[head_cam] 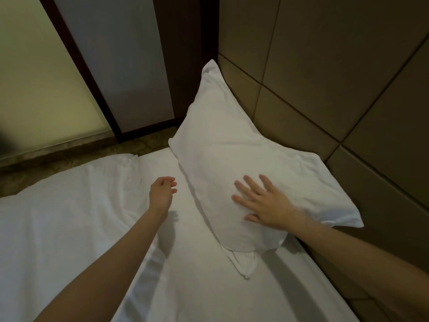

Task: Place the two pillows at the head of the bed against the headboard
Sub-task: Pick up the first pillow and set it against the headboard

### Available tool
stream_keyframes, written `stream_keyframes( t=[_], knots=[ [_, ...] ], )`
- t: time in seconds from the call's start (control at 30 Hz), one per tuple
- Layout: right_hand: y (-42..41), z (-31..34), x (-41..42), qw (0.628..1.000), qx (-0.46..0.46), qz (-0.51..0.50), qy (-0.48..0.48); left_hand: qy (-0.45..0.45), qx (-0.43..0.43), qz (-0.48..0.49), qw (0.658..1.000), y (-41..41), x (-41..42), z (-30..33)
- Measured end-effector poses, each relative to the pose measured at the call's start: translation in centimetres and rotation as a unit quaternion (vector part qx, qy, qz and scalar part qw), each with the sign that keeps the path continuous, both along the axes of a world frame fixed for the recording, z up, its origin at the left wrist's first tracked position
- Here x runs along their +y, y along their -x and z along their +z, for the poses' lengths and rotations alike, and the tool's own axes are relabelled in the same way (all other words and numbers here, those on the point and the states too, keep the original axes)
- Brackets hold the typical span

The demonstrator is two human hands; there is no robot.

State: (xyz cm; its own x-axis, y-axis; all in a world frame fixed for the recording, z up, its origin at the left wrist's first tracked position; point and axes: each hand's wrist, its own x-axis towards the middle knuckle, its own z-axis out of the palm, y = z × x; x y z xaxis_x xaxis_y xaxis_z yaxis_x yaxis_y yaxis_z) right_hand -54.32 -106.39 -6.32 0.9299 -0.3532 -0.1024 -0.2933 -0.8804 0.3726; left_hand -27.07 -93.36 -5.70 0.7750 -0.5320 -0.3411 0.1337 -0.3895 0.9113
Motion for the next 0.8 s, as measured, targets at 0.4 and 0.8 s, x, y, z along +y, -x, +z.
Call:
stream_keyframes(
  t=[0.4,0.8],
  knots=[
    [5.1,2.1,-4.1,0.949,-0.051,-0.310,-0.018,-0.036,0.007,-0.048,0.998,1.4,4.9,1.4],
    [3.5,10.0,8.9,0.848,-0.359,-0.270,-0.283,0.021,0.015,-0.054,0.998,8.0,15.5,7.6]
  ],
)
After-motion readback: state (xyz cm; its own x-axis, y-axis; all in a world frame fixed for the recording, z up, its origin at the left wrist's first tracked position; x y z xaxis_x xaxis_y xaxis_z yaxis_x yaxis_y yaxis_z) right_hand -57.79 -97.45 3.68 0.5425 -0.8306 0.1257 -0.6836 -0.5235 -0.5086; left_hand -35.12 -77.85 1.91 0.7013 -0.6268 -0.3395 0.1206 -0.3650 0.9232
